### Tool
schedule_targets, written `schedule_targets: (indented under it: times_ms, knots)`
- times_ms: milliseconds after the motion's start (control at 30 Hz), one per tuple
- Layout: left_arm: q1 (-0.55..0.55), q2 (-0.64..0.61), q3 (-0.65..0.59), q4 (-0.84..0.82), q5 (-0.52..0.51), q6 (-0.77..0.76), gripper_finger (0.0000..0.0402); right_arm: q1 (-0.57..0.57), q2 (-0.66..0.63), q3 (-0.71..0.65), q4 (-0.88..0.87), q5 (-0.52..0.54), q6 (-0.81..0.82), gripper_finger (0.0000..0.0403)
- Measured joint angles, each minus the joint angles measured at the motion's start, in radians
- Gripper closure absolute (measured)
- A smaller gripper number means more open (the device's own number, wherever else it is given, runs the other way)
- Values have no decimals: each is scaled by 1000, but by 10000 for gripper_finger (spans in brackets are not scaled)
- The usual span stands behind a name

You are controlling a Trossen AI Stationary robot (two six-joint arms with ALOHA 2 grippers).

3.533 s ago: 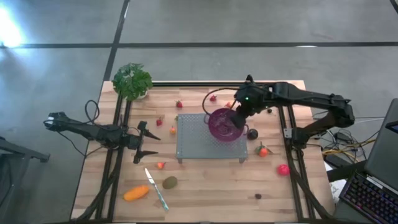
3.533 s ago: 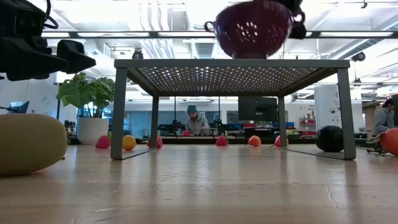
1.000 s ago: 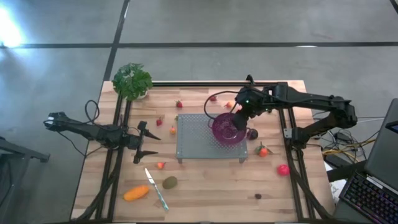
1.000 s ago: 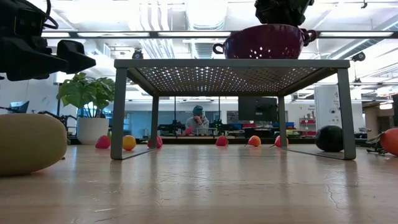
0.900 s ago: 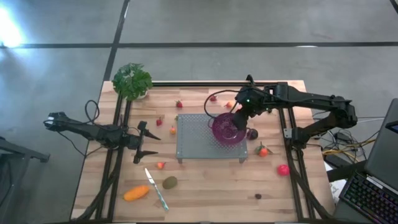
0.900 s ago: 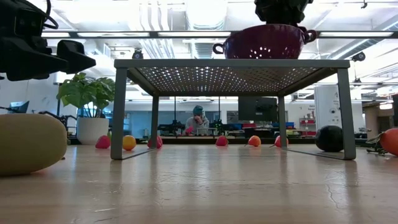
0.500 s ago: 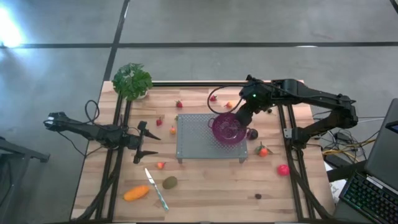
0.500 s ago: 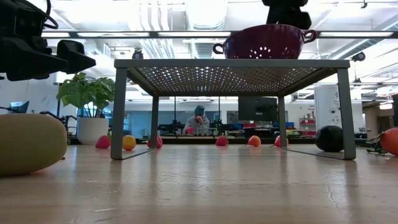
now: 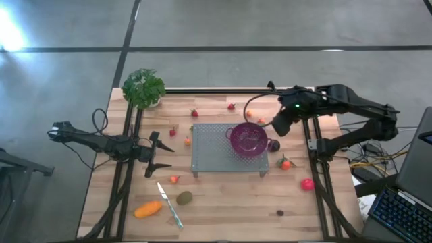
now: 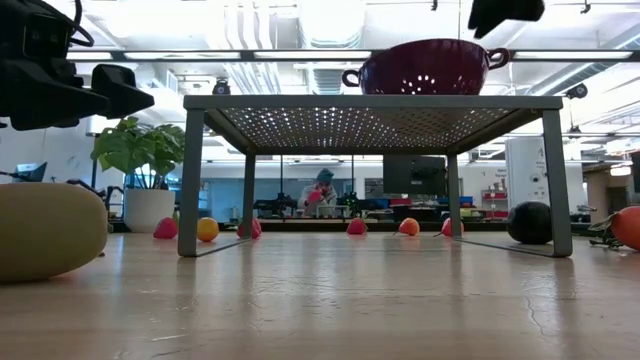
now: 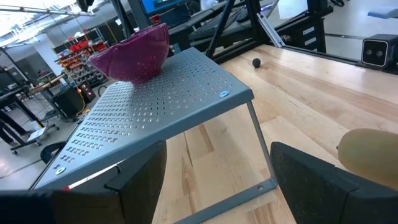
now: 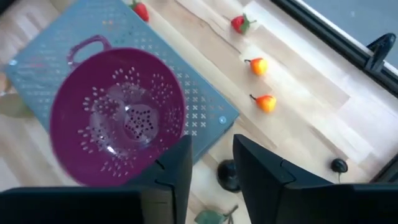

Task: Pick & Place Fruit
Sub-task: Put the black cherry in the purple strainer bowl on the shelf

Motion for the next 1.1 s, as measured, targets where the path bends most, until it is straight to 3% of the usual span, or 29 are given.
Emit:
schedule_targets:
  times_ms: [300,633,967,1100]
  knots:
    - [0,0,0,0,0,0,110,1,-92,-2,3,10,-44,340]
    - [0,0,0,0,0,0,110,1,-104,-2,7,55,-58,370]
    - [0,0,0,-1,0,0,110,1,-86,-3,41,67,-66,353]
    - [0,0,0,-2,0,0,110,1,-82,-3,76,201,-54,341]
